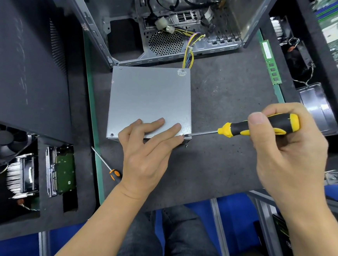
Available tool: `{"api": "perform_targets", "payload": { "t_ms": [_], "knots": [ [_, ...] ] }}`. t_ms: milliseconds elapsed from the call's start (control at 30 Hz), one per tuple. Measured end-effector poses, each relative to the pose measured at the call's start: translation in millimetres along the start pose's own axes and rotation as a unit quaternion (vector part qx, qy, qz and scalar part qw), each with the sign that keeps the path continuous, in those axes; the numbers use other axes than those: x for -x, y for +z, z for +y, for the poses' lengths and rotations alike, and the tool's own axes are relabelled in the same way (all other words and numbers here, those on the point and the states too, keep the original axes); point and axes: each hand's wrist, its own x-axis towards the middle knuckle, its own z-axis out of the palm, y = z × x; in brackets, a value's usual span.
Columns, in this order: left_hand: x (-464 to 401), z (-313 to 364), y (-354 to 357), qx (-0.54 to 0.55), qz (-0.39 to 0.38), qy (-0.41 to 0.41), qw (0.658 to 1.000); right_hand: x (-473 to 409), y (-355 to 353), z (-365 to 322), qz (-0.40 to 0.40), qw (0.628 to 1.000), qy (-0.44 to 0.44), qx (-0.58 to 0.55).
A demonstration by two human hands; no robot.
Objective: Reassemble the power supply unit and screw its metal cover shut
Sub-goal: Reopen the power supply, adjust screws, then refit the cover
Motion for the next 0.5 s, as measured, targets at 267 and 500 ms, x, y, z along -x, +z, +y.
{"api": "perform_targets", "payload": {
  "t_ms": [267,500],
  "knots": [
    [-1.4,2.3,-0.9,-0.011,-0.006,-0.002,1.0,1.8,1.6,-8.5,-0.018,0.998,-0.046,0.034],
    [-1.6,2.9,-2.0,-0.017,-0.011,-0.002,1.0,0.6,2.1,-18.0,-0.034,0.993,-0.091,0.069]
  ]
}}
